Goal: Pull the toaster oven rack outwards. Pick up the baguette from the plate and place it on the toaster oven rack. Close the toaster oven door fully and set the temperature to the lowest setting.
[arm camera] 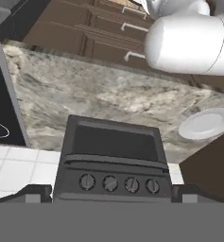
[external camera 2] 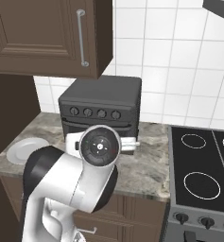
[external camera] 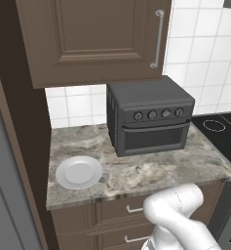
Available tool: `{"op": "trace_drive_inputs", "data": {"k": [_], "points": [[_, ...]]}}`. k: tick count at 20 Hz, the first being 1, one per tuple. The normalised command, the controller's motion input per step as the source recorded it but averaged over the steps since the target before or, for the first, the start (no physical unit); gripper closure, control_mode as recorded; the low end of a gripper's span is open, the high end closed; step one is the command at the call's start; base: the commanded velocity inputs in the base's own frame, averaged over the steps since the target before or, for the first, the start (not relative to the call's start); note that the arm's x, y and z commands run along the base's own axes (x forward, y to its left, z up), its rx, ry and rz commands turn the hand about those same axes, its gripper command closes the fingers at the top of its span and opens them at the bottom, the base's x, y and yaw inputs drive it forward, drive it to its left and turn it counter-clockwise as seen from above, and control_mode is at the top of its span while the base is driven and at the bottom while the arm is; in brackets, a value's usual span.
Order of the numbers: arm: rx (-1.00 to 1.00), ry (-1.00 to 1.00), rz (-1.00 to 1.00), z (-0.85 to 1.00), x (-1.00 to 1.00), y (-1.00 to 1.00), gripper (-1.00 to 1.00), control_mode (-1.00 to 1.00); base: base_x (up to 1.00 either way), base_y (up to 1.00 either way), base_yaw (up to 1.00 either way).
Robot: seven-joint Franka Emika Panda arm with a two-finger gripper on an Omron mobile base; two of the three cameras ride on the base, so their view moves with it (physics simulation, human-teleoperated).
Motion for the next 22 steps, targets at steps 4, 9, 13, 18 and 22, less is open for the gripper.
{"op": "trace_drive_inputs", "data": {"k": [4,9,13,18,22], "points": [[0.17,0.0,-0.19,-0.11,0.0,0.01,-1.0,-1.0,0.0,0.0,0.0],[0.14,0.04,-0.18,-0.18,0.0,0.0,-1.0,-1.0,0.0,0.0,0.0],[0.15,0.08,-0.12,-0.17,0.0,0.0,-1.0,-1.0,0.0,0.0,0.0],[0.23,0.11,-0.07,-0.21,0.02,0.0,-1.0,-1.0,0.0,0.0,0.0],[0.31,0.07,-0.06,-0.1,0.07,-0.08,-1.0,-1.0,0.0,0.0,0.0]]}}
